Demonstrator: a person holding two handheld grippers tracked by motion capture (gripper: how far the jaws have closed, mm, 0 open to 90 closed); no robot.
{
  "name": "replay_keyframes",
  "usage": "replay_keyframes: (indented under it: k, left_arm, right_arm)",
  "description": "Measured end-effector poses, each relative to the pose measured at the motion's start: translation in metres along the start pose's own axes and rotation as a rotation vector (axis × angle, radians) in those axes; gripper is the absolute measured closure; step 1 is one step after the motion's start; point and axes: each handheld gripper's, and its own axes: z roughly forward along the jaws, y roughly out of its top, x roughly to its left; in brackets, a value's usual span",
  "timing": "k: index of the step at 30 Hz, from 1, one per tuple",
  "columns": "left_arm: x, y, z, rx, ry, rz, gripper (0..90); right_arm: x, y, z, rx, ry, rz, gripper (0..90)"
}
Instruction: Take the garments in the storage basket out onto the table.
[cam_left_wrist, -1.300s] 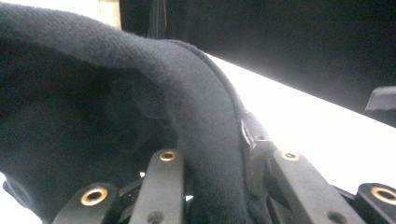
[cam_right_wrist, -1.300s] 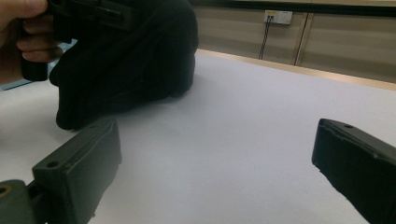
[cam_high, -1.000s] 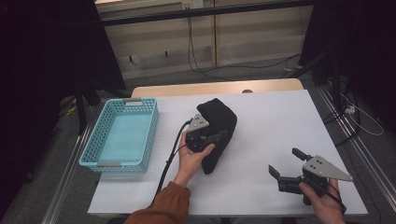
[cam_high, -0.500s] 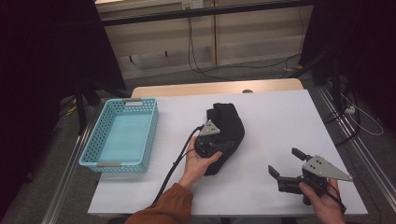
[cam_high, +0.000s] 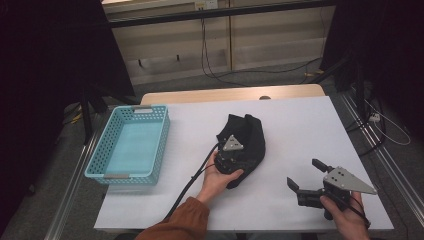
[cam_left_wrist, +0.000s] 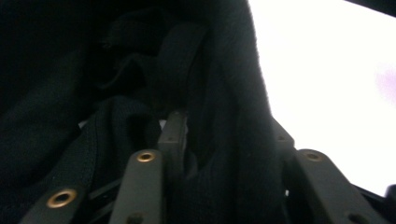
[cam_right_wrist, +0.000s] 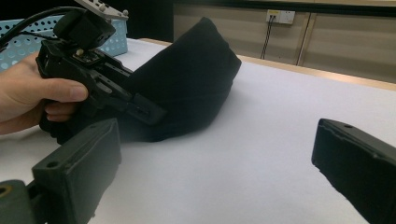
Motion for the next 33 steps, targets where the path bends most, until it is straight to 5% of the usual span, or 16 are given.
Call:
replay_keyframes:
  k: [13, 17, 21, 27, 29, 33]
  left_arm:
    - [-0.004, 0.004, -0.009, -0.018, 0.066, 0.02, 28.9]
    - [-0.002, 0.01, -0.013, -0.043, 0.089, -0.018, 13.7]
    - [-0.003, 0.017, -0.017, -0.054, 0.113, 0.007, 10.4]
    - [-0.003, 0.028, -0.022, -0.098, 0.097, -0.008, 8.4]
    - [-0.004, 0.033, -0.027, -0.074, 0.116, 0.032, 7.4]
    - [-0.001, 0.034, -0.036, -0.076, 0.12, 0.038, 7.5]
  right_arm:
    - [0.001, 0.0, 0.001, 0.0, 0.004, -0.004, 1.0]
    - [0.001, 0.0, 0.001, 0.0, 0.003, -0.005, 1.1]
    - [0.002, 0.001, 0.003, 0.002, 0.006, -0.006, 1.2]
    - [0.003, 0.001, 0.007, 0.002, 0.015, -0.001, 0.8]
    - [0.003, 0.0, 0.016, 0.028, 0.027, -0.011, 1.2]
    - [0.004, 0.001, 0.021, 0.029, 0.03, -0.015, 0.8]
